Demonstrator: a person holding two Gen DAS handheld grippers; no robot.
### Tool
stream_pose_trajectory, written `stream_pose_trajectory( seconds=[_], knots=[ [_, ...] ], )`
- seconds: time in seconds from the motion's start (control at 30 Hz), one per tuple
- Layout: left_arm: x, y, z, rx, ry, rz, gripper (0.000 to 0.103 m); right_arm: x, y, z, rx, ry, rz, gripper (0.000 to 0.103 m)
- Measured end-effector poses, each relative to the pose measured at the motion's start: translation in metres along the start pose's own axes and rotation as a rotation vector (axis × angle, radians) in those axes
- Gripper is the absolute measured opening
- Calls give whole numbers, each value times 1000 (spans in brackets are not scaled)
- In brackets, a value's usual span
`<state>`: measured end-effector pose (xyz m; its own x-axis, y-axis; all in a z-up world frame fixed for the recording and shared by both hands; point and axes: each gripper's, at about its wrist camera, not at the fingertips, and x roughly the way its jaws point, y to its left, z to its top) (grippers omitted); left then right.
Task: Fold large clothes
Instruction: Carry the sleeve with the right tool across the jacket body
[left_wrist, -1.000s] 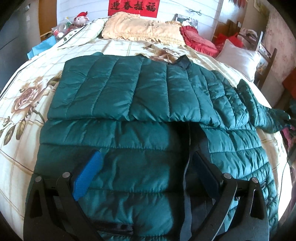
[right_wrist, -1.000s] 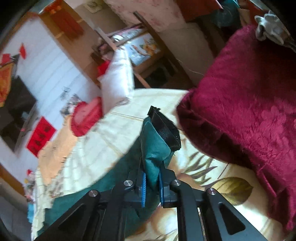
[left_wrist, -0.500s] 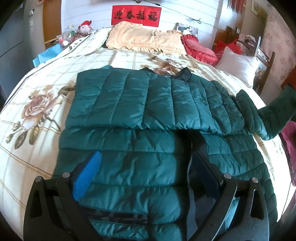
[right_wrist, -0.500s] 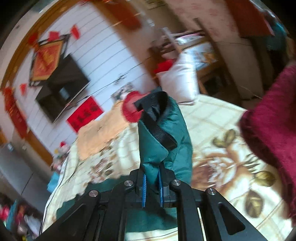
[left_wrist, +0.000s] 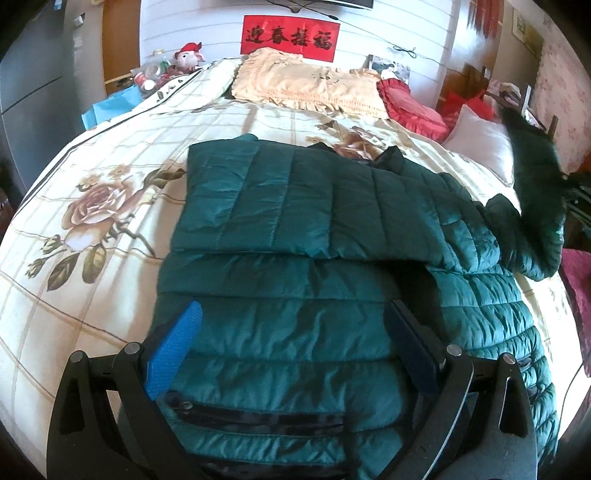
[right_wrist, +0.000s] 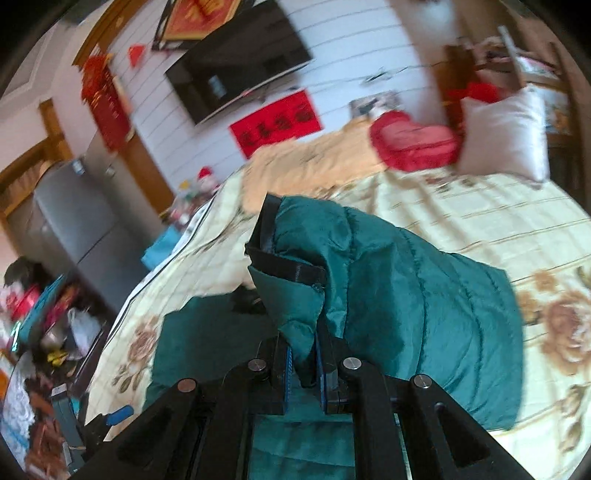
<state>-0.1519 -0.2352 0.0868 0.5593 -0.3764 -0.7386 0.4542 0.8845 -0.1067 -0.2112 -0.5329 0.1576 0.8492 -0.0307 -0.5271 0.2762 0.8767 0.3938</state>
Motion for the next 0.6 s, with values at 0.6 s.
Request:
stream_pose_trajectory(
  seconds=[0.6],
  knots=[
    [-3, 38, -3, -87, -10, 6, 99, 139, 112, -48, -4, 223, 177, 9]
  ],
)
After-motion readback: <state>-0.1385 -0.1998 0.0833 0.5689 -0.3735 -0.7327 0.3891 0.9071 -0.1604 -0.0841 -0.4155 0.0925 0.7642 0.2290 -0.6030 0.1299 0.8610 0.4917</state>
